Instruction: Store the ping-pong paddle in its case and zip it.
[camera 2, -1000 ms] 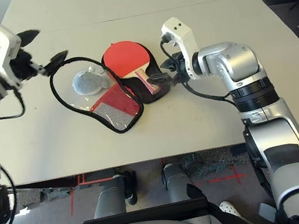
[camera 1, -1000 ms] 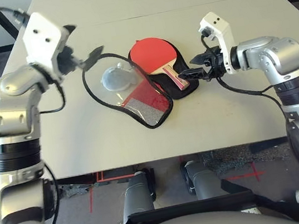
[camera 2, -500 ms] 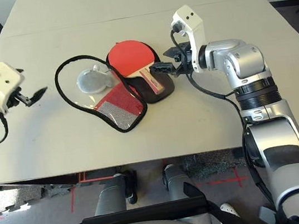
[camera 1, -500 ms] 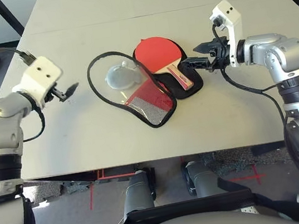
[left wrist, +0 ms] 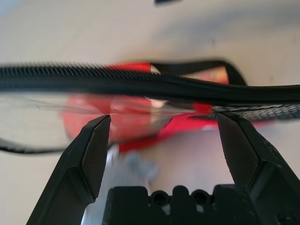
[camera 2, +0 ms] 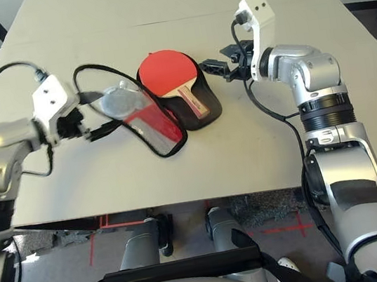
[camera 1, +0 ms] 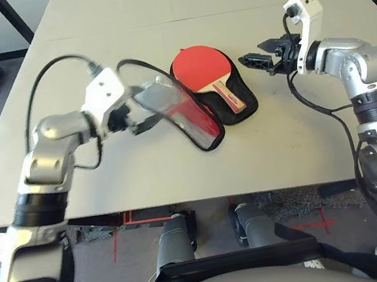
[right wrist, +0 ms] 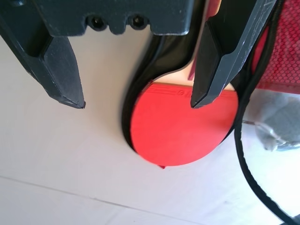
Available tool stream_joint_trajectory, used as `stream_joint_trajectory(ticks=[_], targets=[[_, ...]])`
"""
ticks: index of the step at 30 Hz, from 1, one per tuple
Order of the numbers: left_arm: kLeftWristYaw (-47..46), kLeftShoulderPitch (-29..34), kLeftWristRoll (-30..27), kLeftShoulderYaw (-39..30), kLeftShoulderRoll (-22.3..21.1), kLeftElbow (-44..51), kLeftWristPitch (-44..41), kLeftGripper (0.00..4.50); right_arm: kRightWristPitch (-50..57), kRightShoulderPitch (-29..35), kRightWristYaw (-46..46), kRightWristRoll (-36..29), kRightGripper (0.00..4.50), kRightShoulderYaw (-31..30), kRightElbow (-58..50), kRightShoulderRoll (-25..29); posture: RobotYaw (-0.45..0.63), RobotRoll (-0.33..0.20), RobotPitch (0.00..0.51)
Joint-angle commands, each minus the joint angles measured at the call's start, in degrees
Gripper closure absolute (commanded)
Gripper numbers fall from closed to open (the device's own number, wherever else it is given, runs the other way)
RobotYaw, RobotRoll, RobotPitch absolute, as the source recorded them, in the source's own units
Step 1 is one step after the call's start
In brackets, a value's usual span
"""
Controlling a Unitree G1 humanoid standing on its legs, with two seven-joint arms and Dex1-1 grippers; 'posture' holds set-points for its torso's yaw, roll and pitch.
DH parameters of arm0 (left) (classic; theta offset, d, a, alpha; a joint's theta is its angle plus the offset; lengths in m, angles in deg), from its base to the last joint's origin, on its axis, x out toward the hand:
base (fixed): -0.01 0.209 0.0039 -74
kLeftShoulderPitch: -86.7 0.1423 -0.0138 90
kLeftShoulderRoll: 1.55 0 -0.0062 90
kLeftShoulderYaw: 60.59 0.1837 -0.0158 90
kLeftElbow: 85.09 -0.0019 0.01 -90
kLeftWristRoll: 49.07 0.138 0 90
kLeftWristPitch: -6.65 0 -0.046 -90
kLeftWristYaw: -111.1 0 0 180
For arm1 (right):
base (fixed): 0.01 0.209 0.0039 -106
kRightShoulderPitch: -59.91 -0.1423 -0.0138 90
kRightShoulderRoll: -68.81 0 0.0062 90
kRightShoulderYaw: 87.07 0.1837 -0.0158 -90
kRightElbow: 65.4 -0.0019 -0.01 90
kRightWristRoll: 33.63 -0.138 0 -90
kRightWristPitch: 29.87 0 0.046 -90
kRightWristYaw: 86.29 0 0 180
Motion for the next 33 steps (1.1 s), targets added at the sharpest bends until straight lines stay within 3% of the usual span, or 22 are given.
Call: stream_joint_trajectory(ticks=[1,3,6,15,33], targets=[[-4.55,-3.6,3.87,5.28,7.36,-5.51,3.64,0.0,-2.74,-1.52,-0.61,-0.45,0.02,2.69,5.59,0.27,0.0,0.0,0.175],[-6.82,-5.55,5.64,7.13,11.88,-9.03,5.94,0.0,-3.15,-2.03,-0.94,-0.11,0.02,3.16,7.62,0.71,-0.02,0.0,0.174],[-6.21,-5.93,6.55,8.95,14.34,-10.68,7.74,0.0,-0.83,-2.5,-4.12,-1.17,0.02,3.76,9.48,1.92,-0.03,0.0,0.173],[-4.13,-2.84,6.76,7.2,7.64,-9.34,8.43,0.0,12.87,-0.27,-12.93,-1.48,0.02,0.23,8.19,5.83,-0.03,0.0,0.174],[-4.33,1.8,6.85,6.67,4.73,-3.77,5.61,0.0,15.27,1.89,-14.48,-0.49,0.02,-4.98,7.75,-1.19,0.0,0.0,0.185]])
